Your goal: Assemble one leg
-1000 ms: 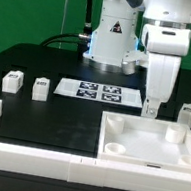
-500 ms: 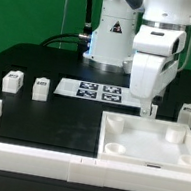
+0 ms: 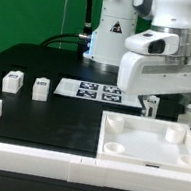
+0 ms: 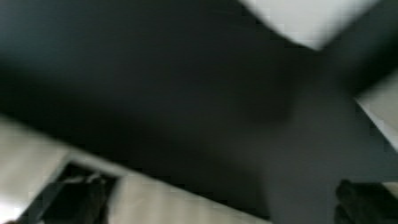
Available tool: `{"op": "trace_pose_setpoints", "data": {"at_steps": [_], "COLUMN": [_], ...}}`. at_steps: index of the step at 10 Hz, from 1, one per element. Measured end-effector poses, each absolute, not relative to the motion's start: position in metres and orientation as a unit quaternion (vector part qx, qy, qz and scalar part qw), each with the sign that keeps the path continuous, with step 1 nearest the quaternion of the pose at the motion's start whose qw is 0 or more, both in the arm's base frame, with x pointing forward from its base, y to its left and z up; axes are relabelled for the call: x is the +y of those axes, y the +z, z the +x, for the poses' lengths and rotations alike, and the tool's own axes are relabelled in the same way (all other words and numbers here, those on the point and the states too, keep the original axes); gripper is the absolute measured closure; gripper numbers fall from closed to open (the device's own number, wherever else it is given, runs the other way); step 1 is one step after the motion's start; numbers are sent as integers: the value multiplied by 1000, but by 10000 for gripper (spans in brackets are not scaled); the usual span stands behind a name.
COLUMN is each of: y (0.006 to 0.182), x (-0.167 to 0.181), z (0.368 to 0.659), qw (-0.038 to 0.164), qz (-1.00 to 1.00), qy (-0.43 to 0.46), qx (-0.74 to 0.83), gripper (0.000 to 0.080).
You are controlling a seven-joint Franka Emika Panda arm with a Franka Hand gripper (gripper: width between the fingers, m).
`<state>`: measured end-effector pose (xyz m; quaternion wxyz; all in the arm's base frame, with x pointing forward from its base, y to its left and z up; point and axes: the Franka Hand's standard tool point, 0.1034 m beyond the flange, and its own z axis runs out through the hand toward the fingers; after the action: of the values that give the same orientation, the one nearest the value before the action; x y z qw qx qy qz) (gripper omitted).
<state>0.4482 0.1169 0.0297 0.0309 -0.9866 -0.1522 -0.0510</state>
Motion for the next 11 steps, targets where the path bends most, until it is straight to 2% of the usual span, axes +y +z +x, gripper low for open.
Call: {"op": "trace_pose_setpoints", "data": {"at_steps": [2,6,10,11], "y": [29,29,26,24], "x": [144,157,153,149], "z": [436,432,431,426], "qw": [44,60,55,50], "qz": [-998,-987,-991,-992], "qy": [-44,-33,-11,34], "qx": [-14,146,124,109], "gripper": [150,150,150,150]}}
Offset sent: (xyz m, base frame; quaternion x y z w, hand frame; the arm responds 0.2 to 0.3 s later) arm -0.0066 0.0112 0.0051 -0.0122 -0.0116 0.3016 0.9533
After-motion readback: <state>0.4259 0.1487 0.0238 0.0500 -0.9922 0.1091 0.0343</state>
